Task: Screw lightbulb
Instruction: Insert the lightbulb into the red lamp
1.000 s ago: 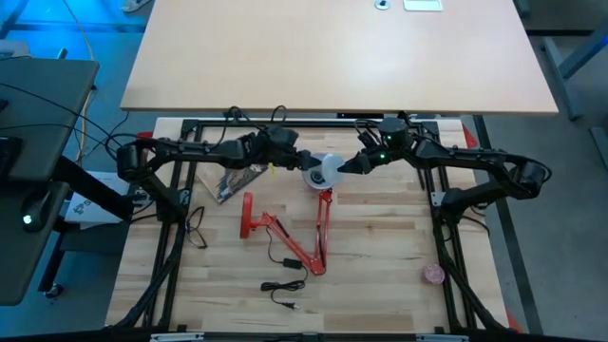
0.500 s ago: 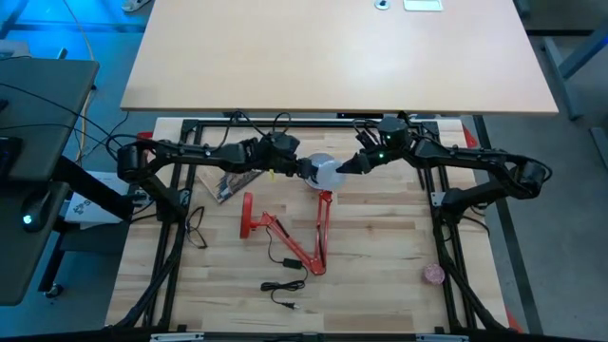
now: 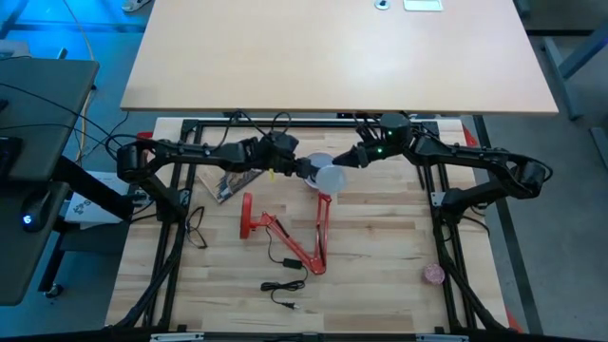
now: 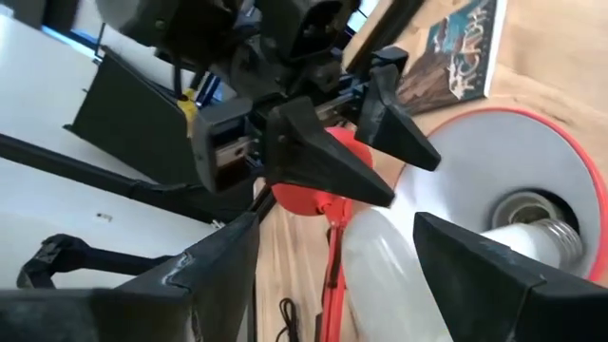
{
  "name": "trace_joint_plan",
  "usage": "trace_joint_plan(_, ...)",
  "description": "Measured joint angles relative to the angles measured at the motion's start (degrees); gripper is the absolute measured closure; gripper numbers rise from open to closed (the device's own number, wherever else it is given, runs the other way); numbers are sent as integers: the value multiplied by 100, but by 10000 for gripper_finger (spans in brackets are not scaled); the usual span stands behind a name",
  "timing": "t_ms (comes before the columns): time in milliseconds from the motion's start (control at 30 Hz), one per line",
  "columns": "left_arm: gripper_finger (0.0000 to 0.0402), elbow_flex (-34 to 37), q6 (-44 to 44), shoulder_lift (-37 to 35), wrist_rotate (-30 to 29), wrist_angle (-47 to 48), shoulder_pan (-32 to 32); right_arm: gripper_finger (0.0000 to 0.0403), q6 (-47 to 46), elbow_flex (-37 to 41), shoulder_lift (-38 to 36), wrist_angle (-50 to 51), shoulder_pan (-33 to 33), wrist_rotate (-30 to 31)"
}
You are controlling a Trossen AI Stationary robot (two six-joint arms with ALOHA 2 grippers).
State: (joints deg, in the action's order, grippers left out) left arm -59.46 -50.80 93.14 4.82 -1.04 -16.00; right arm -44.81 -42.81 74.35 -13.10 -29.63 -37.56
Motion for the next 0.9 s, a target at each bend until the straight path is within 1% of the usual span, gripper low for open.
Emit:
trace_joint_plan(133,174,0,8,-11,6,-7,-142,131,-19,0,0,-231,-33,4)
trace_joint_plan(367,174,0,50,-59,-24,-55,-391,131,-131,0,0,-351,-33,4)
trace_joint_plan(633,174,0,146,-59,-41,-27,-434,131,-186,2,2,-483,-33,-5)
trace_joint_plan(767,174,2,264,-190,-47,-26,-566,131,-172,4,-85,-556,-91,-56)
trace_joint_plan(900,174,2,571,-531,-48,113,-777,131,-187,4,-406,-525,-315,-63)
